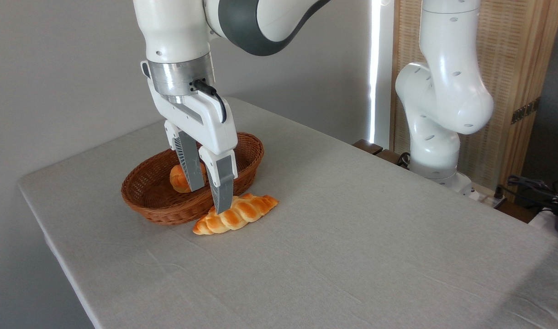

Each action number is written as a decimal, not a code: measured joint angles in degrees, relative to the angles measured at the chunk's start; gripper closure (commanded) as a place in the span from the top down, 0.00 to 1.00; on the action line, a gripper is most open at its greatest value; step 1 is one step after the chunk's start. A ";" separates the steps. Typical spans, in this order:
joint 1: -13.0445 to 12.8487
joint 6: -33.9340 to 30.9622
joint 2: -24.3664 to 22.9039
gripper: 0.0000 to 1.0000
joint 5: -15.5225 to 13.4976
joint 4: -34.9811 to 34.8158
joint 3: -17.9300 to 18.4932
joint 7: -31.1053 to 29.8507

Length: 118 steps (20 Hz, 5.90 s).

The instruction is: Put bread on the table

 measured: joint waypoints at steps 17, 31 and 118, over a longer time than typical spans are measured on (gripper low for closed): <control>0.35 -0.04 0.14 1.00 -0.11 -0.12 0.03 0.00; 9.99 -0.04 0.14 1.00 -0.50 -0.12 -9.58 0.14; 8.07 12.54 1.39 1.00 -4.87 -10.65 -8.32 -0.04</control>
